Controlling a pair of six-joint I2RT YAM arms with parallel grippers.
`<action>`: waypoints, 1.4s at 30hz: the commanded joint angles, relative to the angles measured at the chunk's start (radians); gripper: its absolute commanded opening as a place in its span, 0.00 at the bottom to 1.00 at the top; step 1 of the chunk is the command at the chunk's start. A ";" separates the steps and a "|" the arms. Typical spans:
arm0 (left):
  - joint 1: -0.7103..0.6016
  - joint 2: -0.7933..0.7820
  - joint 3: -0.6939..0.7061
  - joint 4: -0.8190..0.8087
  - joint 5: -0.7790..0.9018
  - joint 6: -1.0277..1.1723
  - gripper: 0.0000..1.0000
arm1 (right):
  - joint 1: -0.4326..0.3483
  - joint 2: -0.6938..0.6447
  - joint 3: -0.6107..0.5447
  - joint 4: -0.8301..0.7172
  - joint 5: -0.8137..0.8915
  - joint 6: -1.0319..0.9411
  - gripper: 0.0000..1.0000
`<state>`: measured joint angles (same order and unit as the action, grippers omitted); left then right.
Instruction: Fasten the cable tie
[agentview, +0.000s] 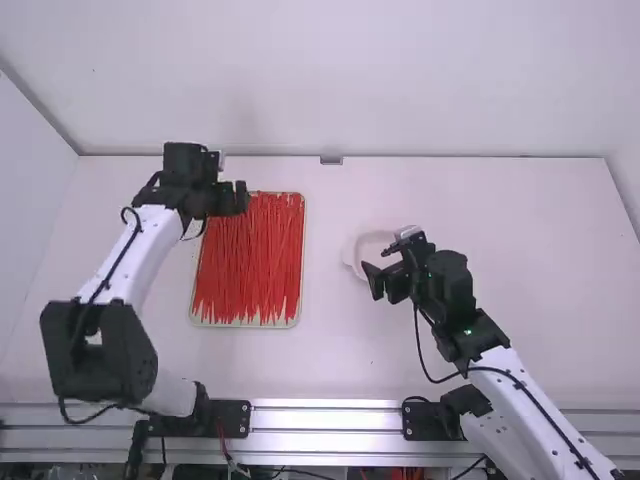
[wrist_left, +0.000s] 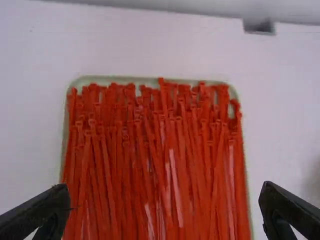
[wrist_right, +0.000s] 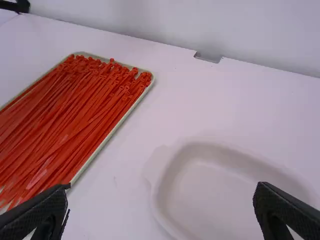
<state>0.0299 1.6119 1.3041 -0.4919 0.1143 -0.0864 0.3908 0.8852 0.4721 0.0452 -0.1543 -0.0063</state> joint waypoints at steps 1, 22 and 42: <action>0.010 0.090 0.105 -0.046 -0.075 0.009 0.99 | 0.001 -0.008 0.033 -0.006 -0.003 0.002 0.99; 0.010 0.371 0.181 0.055 -0.134 -0.030 0.99 | 0.001 -0.008 0.033 -0.025 -0.002 -0.002 0.99; 0.010 0.405 0.161 0.072 -0.131 -0.056 0.96 | 0.002 -0.008 0.032 -0.030 -0.085 -0.021 0.99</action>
<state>0.0303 1.9846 1.4704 -0.4213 -0.0128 -0.1360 0.3908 0.8852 0.4721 0.0120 -0.2234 -0.0093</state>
